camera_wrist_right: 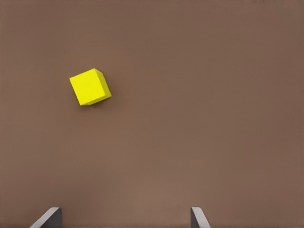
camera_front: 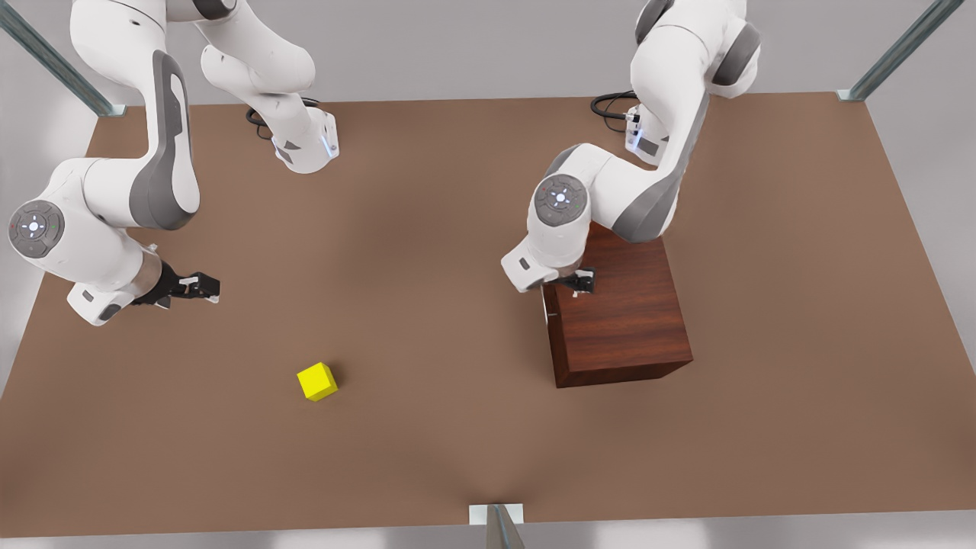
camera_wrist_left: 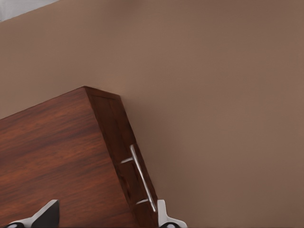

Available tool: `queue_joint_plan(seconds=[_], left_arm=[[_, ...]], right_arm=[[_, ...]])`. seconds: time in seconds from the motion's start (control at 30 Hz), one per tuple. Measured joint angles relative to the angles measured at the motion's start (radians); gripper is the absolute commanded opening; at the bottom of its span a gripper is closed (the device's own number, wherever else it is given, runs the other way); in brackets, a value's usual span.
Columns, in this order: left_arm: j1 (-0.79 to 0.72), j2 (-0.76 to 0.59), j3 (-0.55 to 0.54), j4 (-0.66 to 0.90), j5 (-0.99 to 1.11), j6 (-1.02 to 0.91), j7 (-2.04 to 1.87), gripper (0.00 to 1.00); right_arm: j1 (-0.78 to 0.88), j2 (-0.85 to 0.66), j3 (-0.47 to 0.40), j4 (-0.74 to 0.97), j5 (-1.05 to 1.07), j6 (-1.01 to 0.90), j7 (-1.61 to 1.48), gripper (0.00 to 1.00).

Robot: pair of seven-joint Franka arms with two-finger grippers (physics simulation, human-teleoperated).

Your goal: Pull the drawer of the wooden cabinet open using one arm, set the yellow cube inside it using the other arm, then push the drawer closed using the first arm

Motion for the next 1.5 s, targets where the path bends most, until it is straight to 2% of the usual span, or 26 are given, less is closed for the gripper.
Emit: queue_joint_plan(seconds=[0.33, 0.77, 1.5], left_arm=[[-0.096, 0.115, -0.005, -0.005, 0.098, 0.048, -0.358, 1.00], [-0.119, 0.216, -0.001, -0.002, 0.248, 0.081, -0.641, 1.00], [-0.159, 0.255, -0.001, -0.019, 0.409, 0.058, -0.827, 1.00]], right_arm=[[0.002, 0.009, 0.001, 0.000, -0.001, 0.002, -0.010, 1.00], [0.001, 0.012, 0.001, 0.000, -0.002, 0.002, -0.017, 1.00], [0.000, 0.012, 0.001, 0.000, -0.002, 0.002, -0.021, 1.00]])
